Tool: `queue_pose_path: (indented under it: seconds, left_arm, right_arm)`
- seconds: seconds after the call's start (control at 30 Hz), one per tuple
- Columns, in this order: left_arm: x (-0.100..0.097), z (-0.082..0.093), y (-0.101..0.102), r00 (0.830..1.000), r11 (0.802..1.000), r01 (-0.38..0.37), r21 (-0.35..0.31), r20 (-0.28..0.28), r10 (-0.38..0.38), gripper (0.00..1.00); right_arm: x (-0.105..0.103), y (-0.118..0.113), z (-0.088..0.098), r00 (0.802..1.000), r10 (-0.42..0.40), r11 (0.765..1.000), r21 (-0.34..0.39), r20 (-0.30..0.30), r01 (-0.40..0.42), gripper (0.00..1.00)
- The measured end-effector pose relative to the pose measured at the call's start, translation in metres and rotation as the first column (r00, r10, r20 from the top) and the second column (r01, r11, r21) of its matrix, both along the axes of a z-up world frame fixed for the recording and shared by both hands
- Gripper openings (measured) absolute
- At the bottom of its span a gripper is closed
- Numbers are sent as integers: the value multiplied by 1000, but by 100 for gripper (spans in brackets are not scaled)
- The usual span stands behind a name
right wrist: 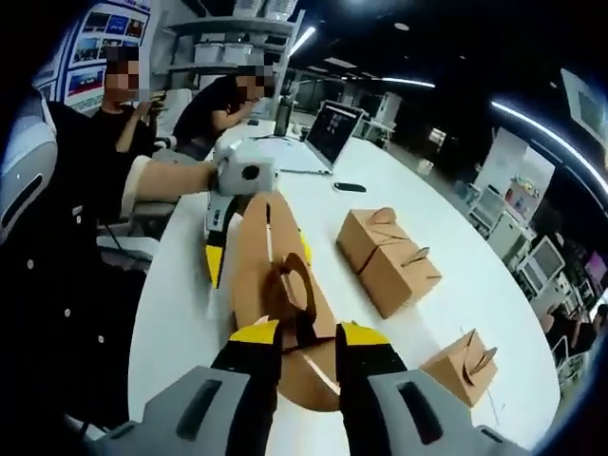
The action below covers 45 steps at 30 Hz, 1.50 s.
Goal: Pick up one paper box from the group, open the paper box, and remove the item inside
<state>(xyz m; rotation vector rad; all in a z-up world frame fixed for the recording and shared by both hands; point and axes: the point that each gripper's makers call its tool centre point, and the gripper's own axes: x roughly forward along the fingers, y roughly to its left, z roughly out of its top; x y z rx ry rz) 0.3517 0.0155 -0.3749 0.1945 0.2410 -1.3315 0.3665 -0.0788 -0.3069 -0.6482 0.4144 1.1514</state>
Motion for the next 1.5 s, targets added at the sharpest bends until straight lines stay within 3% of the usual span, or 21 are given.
queue_pose_path:
  seconds: [0.2, 0.27, 0.37, 0.47, 0.57, 0.67, 0.77, 0.93, 1.17, 1.3, 1.5]
  left_arm:
    - [-10, 26, 19, 991, 991, -131, -5, 37, 131, 68]
    - [-15, 35, 18, 988, 989, -148, -11, 51, 148, 66]
    - [-19, 51, 13, 980, 984, -178, -17, 82, 179, 66]
    - [-19, 72, 17, 965, 976, -220, 9, 151, 216, 65]
    - [-20, 108, 20, 937, 968, -250, 10, 256, 240, 58]
    - [-32, 128, 4, 940, 976, -209, 62, 287, 183, 46]
    - [-43, 120, -16, 965, 975, -145, 168, 241, 101, 44]
    - [-25, 85, -34, 973, 923, -148, 356, 217, 72, 31]
    - [-13, 63, -51, 980, 899, -138, 415, 188, 63, 22]
    - [-1, 53, -49, 973, 872, -177, 457, 214, 85, 18]
    - [6, 44, -46, 966, 854, -199, 480, 241, 90, 8]
  right_arm:
    - [5, 1, 6, 999, -24, 999, 26, 48, 22, 23]
    - [12, 0, 4, 996, -37, 999, 7, 76, 37, 23]
    - [13, 2, 2, 997, -32, 999, 0, 71, 33, 23]
    - [14, 5, 3, 997, -24, 1000, -19, 76, 25, 23]
    - [16, 7, 5, 997, -13, 999, -29, 71, 15, 22]
    - [17, 11, 3, 999, 1, 999, -45, 53, 1, 22]
    - [16, 16, 0, 999, 16, 998, -56, 28, -14, 22]
    - [15, 26, -6, 999, 43, 996, -83, 12, -42, 21]
    - [18, 31, -6, 998, 60, 994, -95, 9, -59, 20]
    - [18, 32, -9, 998, 67, 993, -98, -5, -67, 18]
    - [13, 31, -16, 996, 77, 991, -107, -32, -80, 9]
